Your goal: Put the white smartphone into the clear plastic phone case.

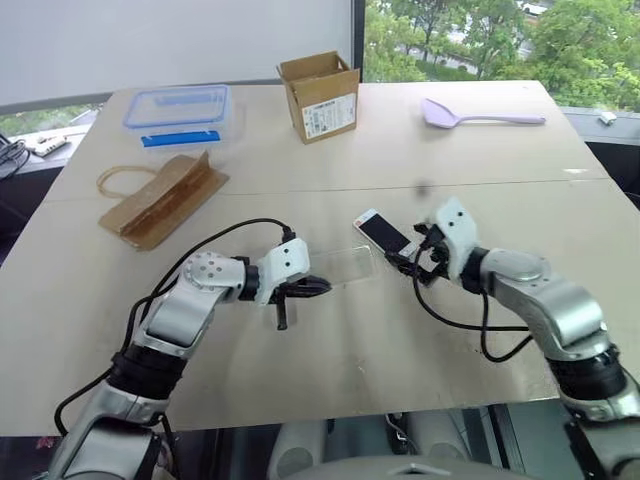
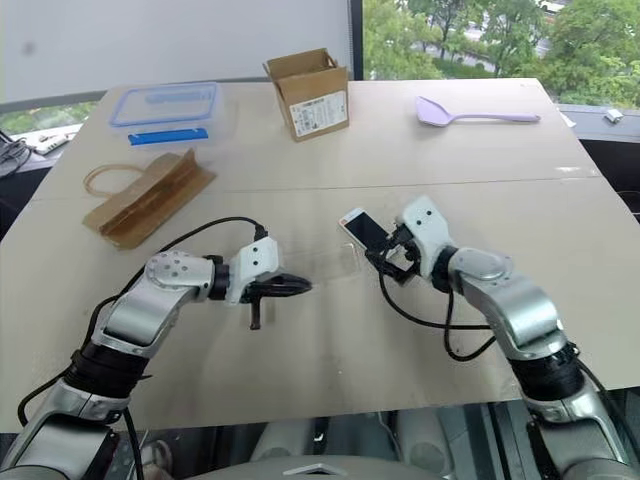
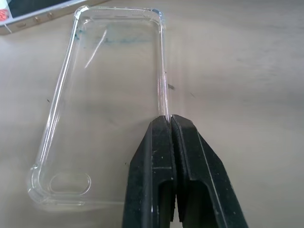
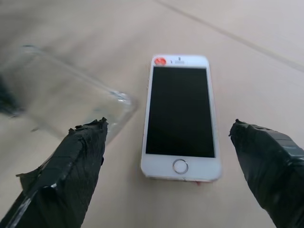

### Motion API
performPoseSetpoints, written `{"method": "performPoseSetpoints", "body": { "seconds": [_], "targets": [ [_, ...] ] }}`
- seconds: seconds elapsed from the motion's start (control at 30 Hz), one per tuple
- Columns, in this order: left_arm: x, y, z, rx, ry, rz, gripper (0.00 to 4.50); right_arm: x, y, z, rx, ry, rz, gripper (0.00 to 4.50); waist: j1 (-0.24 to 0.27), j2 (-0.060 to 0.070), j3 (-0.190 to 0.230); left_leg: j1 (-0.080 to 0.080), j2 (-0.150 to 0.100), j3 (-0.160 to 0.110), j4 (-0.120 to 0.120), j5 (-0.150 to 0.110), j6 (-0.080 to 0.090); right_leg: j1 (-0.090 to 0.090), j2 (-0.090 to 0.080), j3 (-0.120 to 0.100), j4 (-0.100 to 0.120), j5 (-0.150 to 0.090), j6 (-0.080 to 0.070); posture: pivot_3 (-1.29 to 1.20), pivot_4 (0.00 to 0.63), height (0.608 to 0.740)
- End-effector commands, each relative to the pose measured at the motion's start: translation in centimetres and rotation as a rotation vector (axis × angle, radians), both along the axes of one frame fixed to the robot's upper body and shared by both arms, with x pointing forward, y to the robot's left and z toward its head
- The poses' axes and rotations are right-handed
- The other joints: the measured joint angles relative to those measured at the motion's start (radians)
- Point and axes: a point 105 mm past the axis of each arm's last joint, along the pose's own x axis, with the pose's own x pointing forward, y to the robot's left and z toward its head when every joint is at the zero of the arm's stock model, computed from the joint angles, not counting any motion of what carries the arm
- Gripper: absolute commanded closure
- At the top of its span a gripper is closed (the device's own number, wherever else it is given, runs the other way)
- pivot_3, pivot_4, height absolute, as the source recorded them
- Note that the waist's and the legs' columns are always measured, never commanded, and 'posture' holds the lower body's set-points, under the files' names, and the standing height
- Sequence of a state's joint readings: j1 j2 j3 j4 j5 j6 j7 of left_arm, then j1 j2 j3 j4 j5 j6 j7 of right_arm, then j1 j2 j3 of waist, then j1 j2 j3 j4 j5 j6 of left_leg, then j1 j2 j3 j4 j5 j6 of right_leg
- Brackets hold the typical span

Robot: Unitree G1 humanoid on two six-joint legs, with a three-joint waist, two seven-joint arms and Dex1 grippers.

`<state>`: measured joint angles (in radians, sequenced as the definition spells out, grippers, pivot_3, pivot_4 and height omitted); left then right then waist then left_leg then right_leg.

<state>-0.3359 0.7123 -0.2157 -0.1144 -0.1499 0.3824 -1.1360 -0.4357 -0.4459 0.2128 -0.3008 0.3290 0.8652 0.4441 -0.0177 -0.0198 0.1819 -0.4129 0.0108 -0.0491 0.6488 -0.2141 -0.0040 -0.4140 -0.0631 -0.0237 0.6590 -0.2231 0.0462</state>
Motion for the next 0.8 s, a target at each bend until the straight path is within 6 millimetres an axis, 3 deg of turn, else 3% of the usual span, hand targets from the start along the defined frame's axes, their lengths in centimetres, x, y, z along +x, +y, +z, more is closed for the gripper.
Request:
{"method": "performPoseSetpoints", "body": {
  "seconds": [0.03, 0.3, 0.43, 0.5, 0.63, 0.8],
  "targets": [
    [-0.8, 0.4, -0.6, 0.019, 0.025, 0.006, 4.46, 1.1, 0.3, -0.2, -0.03, -0.015, -0.016, 0.0, 0.0, 0.0, 0.0, 0.0, 0.0, 0.0, 0.0, 0.0, 0.0, 0.0, 0.0, 0.0, 0.0, 0.0, 0.0, 0.0, 0.15, 0.74],
    [-0.5, 0.9, -0.4, 0.019, -0.025, 0.033, 4.46, 3.0, 0.3, -3.1, -0.129, 0.058, -0.019, 0.0, -0.006, 0.0, 0.0, 0.002, 0.0, 0.0, 0.0, 0.0, 0.0, 0.0, 0.0, 0.0, 0.001, 0.0, 0.001, 0.0, 0.15, 0.74],
    [-0.5, 0.8, -0.3, 0.009, -0.028, 0.038, 4.5, 2.6, 0.4, -4.2, -0.166, 0.107, 0.03, 1.29, -0.01, 0.0, -0.001, 0.004, 0.0, 0.0, 0.0, 0.0, 0.0, 0.001, 0.0, 0.001, 0.002, 0.0, 0.001, 0.0, 0.15, 0.74],
    [-0.5, 0.8, -0.3, 0.01, -0.029, 0.034, 4.5, 2.3, 0.4, -4.3, -0.168, 0.117, 0.046, 1.55, -0.01, 0.0, -0.001, 0.004, 0.0, 0.0, 0.0, 0.0, 0.0, 0.002, 0.0, 0.001, 0.002, 0.0, 0.001, 0.0, 0.15, 0.74],
    [-0.5, 0.2, -0.3, 0.013, -0.024, 0.0, 4.5, 1.5, -0.9, -2.1, -0.177, 0.051, 0.043, 1.55, -0.002, 0.001, -0.001, 0.003, 0.0, 0.0, 0.0, 0.0, 0.0, 0.001, 0.0, 0.0, 0.002, 0.0, 0.001, 0.0, 0.15, 0.74],
    [0.2, -0.8, -0.3, 0.045, -0.027, -0.067, 4.5, -0.5, -1.9, 3.6, -0.068, -0.064, 0.025, 1.55, 0.008, 0.002, 0.0, -0.001, 0.0, -0.001, 0.0, 0.0, 0.0, -0.001, 0.0, -0.001, 0.0, 0.0, 0.0, 0.0, 0.15, 0.74]
  ]
}}
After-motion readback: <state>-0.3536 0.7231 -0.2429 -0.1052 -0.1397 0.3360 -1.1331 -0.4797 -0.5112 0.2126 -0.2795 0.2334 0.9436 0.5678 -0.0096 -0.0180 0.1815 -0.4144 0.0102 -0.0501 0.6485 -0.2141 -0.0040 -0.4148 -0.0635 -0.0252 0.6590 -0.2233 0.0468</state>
